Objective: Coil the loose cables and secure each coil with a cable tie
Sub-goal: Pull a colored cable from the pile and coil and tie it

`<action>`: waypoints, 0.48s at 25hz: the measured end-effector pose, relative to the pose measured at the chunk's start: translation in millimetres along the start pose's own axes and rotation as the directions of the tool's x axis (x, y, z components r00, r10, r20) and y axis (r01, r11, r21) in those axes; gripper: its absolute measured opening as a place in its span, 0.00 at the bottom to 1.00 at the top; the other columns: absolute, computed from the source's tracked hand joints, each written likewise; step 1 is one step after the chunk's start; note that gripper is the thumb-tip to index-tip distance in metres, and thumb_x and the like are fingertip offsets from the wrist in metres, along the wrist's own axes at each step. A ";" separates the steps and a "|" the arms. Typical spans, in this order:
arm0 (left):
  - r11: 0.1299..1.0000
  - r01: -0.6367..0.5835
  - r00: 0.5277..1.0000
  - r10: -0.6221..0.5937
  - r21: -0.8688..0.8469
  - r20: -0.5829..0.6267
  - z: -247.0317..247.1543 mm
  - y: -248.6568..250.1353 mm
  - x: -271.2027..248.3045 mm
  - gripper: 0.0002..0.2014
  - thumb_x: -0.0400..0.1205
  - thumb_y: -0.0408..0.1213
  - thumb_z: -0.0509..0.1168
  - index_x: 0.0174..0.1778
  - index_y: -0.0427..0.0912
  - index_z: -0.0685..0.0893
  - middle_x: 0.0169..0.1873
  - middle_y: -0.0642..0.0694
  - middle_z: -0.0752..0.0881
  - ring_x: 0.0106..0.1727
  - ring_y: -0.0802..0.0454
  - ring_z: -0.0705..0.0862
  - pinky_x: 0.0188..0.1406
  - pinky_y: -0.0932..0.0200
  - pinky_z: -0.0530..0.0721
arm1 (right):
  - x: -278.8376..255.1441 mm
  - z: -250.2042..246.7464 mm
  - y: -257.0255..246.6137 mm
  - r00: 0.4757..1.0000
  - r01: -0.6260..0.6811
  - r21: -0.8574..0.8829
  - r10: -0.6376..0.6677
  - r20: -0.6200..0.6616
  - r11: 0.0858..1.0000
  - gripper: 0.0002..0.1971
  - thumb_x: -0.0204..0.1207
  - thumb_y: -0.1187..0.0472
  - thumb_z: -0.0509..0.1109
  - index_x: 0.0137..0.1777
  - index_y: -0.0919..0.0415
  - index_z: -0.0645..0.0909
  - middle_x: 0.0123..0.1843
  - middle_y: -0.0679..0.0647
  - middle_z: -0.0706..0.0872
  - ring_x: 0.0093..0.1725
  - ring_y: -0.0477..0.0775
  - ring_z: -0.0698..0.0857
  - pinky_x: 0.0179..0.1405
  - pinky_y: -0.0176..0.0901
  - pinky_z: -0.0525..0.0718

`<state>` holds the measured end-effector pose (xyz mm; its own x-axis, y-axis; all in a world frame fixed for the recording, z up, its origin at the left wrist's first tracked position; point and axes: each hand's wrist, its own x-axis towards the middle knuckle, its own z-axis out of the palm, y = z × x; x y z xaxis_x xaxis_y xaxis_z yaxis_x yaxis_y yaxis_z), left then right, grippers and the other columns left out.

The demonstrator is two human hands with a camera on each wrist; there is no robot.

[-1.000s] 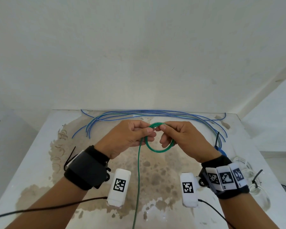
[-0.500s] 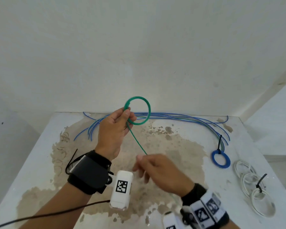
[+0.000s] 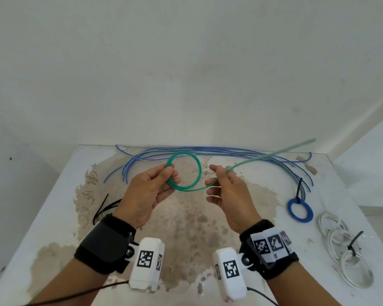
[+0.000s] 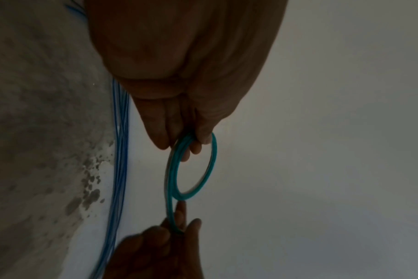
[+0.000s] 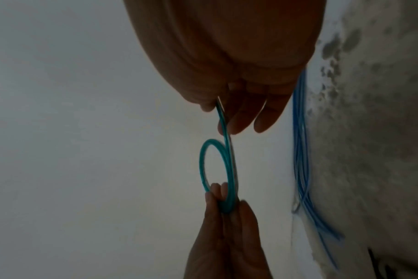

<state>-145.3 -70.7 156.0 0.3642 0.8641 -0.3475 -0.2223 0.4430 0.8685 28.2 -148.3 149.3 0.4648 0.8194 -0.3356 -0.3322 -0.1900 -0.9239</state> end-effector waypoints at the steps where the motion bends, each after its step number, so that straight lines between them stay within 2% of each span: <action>1: 0.999 0.021 0.999 -0.022 0.027 0.026 -1.4 -0.8 -1.9 0.09 0.84 0.37 0.67 0.59 0.43 0.88 0.46 0.47 0.92 0.48 0.55 0.92 0.46 0.63 0.90 | 0.5 -2.0 -4.7 0.999 0.029 -0.067 -0.028 0.021 0.997 0.13 0.89 0.51 0.64 0.62 0.55 0.86 0.38 0.51 0.89 0.30 0.47 0.82 0.33 0.43 0.84; 5: 0.992 0.068 0.991 -0.080 0.106 0.110 -3.0 -0.8 -6.0 0.11 0.84 0.37 0.67 0.60 0.40 0.88 0.45 0.46 0.92 0.45 0.55 0.92 0.43 0.64 0.89 | 1.2 -8.7 -15.9 0.994 0.098 -0.224 -0.084 0.073 0.970 0.14 0.86 0.49 0.69 0.61 0.56 0.87 0.37 0.50 0.87 0.29 0.46 0.81 0.28 0.40 0.82; 9: 0.984 0.103 0.980 -0.125 0.145 0.155 -4.3 1.9 -6.2 0.11 0.83 0.36 0.68 0.59 0.39 0.89 0.44 0.45 0.92 0.44 0.54 0.92 0.45 0.62 0.90 | 2.9 -12.0 -19.2 0.989 0.104 -0.317 -0.063 0.136 0.943 0.16 0.85 0.47 0.69 0.65 0.55 0.88 0.36 0.40 0.84 0.32 0.44 0.82 0.31 0.39 0.83; 12: 0.988 0.111 0.983 -0.125 0.108 0.135 -5.8 1.6 -5.2 0.11 0.82 0.37 0.68 0.58 0.39 0.88 0.43 0.46 0.92 0.42 0.55 0.92 0.44 0.62 0.91 | 2.7 -14.5 -18.5 0.977 0.085 -0.300 -0.021 0.213 0.950 0.13 0.86 0.49 0.68 0.63 0.52 0.89 0.44 0.47 0.86 0.38 0.46 0.86 0.35 0.41 0.84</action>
<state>-152.7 -73.0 157.2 0.5079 0.7616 -0.4026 -0.0816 0.5078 0.8576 47.6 -150.5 162.8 0.2856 0.9197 -0.2695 -0.0300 -0.2725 -0.9617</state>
